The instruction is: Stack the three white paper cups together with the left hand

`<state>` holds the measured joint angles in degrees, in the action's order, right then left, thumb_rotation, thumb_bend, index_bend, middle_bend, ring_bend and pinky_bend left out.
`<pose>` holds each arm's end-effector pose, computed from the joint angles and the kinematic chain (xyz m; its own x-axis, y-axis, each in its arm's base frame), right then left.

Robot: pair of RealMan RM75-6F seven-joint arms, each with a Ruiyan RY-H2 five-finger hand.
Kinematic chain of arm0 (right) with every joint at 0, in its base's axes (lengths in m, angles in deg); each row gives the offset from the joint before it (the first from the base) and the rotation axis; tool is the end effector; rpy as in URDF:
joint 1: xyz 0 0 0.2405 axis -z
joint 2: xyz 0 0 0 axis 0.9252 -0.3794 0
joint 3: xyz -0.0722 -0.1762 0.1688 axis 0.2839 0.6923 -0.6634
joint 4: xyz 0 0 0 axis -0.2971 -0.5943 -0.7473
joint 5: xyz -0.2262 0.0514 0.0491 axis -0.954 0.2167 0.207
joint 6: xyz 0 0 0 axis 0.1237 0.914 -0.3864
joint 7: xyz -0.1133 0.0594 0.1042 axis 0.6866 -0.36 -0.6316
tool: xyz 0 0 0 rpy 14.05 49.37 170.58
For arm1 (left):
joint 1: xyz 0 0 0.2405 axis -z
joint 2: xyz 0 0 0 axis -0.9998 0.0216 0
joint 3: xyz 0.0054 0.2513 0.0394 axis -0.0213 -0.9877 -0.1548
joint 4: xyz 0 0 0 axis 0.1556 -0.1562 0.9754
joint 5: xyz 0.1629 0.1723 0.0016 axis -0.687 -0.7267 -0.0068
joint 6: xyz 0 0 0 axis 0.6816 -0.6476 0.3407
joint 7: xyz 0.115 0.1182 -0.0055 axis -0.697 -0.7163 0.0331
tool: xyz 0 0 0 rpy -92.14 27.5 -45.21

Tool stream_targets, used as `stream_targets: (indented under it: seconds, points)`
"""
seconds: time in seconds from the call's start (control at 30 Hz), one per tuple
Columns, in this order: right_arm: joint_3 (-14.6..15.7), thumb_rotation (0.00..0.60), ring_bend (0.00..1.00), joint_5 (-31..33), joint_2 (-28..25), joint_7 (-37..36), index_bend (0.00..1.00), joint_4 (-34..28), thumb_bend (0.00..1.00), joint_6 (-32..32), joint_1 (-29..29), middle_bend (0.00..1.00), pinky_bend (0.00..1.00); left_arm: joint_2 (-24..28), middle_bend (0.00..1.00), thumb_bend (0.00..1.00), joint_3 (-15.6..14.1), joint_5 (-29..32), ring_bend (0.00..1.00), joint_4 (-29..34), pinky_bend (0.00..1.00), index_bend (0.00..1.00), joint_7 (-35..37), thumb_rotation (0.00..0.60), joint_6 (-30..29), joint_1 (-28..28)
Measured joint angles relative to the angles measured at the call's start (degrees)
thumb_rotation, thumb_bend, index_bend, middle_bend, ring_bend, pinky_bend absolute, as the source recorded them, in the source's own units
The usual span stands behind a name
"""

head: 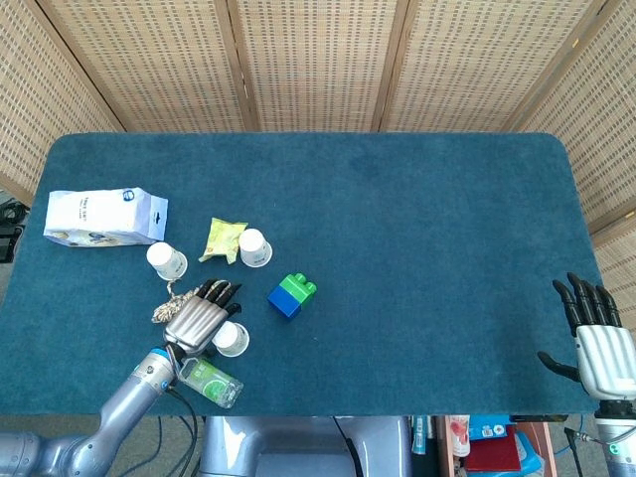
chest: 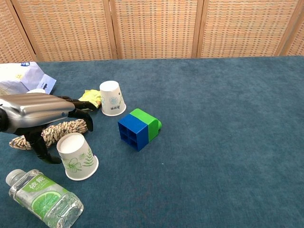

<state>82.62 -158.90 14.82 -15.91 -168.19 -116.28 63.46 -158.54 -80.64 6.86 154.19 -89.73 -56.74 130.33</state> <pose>-0.3170 -0.2075 0.1444 0.4292 0.0393 0.9023 -0.9031 0.0016 0.4295 -0.1421 0.2739 -0.0355 0.6744 0.3814 0.6322 0.7320 -0.4574 -0.5049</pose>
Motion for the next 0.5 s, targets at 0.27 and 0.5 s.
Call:
stream_targets:
  seconds: [0.27,0.5]
  points:
    - [0.01,0.600,0.00,-0.17,0.01,0.00,0.00,0.12,0.00,-0.08,0.00,0.00,0.00,-0.45,0.00,0.22,-0.58,-2.59,0.00,-0.71,0.00,0.58,1.95,0.600,-1.84,-0.39]
    - [0.04,0.600,0.00,-0.21,-0.02,0.18,0.00,0.05,0.00,-0.02,-0.03,0.00,0.00,0.04,0.00,0.22,-0.98,-2.89,0.00,-1.29,0.00,0.61,2.92,0.600,-1.63,-0.22]
